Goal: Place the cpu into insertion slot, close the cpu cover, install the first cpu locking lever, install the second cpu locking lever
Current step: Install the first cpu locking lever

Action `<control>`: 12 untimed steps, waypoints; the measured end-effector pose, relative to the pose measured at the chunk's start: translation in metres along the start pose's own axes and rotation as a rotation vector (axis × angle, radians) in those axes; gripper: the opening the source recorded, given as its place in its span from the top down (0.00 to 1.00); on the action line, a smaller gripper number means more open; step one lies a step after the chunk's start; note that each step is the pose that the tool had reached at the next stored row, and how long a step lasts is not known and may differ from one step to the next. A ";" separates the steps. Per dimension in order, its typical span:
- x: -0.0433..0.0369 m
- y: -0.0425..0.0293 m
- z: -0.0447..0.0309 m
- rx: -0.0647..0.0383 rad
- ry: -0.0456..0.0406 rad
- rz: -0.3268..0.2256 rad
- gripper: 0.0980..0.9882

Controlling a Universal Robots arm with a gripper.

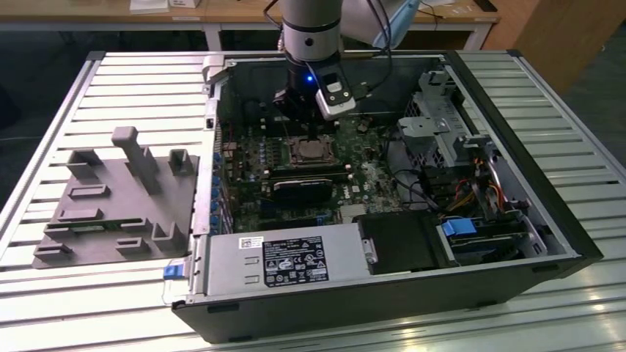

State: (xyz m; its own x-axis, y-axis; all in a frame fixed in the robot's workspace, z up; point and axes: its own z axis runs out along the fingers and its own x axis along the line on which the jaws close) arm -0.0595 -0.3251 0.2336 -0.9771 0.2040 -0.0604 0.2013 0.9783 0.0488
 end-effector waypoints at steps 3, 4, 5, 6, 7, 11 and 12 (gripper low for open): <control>-0.0003 0.0003 -0.0057 -0.003 0.0004 0.000 0.99; -0.0005 0.0004 -0.0080 -0.004 0.0008 0.000 0.99; -0.0006 0.0005 -0.0102 -0.005 0.0010 0.000 0.99; -0.0008 0.0006 -0.0126 -0.006 0.0011 0.001 0.99; -0.0009 0.0008 -0.0149 -0.007 0.0014 0.001 0.99; -0.0015 0.0012 -0.0243 -0.009 0.0018 0.001 0.99; -0.0016 0.0013 -0.0267 -0.010 0.0019 0.001 0.99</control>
State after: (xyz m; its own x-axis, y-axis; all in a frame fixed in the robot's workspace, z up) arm -0.0595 -0.3250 0.2603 -0.9771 0.2046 -0.0585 0.2013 0.9778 0.0585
